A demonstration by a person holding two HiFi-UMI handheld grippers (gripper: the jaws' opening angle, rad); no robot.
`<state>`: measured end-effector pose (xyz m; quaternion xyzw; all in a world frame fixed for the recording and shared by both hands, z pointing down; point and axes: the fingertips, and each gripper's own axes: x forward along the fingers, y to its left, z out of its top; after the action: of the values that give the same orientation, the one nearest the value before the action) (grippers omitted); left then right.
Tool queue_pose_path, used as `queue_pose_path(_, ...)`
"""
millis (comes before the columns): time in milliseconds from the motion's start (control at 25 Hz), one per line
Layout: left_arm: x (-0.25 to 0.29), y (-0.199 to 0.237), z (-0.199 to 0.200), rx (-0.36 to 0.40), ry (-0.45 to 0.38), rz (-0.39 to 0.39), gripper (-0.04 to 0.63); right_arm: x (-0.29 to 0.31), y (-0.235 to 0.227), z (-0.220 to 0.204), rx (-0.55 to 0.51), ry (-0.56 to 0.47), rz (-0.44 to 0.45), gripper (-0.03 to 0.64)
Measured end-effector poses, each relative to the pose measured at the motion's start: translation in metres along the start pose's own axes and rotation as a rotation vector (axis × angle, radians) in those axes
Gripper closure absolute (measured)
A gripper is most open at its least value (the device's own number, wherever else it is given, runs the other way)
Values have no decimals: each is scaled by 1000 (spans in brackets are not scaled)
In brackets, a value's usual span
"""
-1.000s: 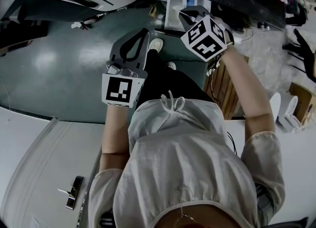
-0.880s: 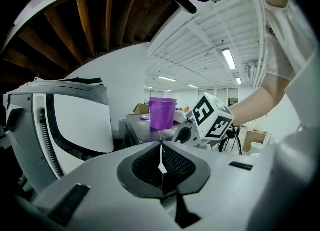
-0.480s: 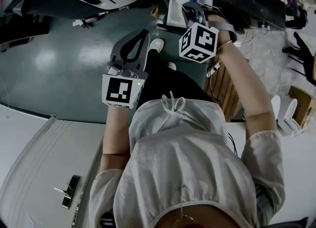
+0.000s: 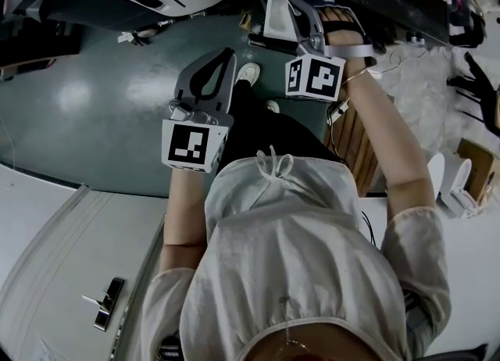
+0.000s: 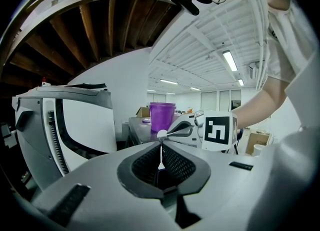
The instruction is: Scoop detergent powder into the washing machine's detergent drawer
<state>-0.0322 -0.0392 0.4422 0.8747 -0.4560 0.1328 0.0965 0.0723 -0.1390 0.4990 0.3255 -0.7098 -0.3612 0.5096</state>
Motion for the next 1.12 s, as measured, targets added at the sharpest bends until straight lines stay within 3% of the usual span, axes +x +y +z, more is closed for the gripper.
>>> queue_pose_path(160, -3, -3, 2, 7, -5, -1, 569, -8, -12, 3, -52, -15, -78, 606)
queue_pose_path(320, -5, -6, 8, 19, -12, 0, 569, -15, -20, 3, -56, -16, -96, 606)
queue_pose_path(520, -6, -7, 17, 35, -16, 0, 569, -21, -26, 2, -9, -16, -79, 606)
queue_pose_path(680, -4, -3, 34, 70, -95, 8, 568, -27, -33, 2, 58, -33, -74, 606)
queue_pose_path(760, -4, -2, 38, 79, -91, 9, 568, -30, -35, 2, 145, -49, -59, 604)
queue_pose_path(1120, 0, 4, 67, 118, -118, 7, 569, -60, -57, -7, 751, -124, 13, 607)
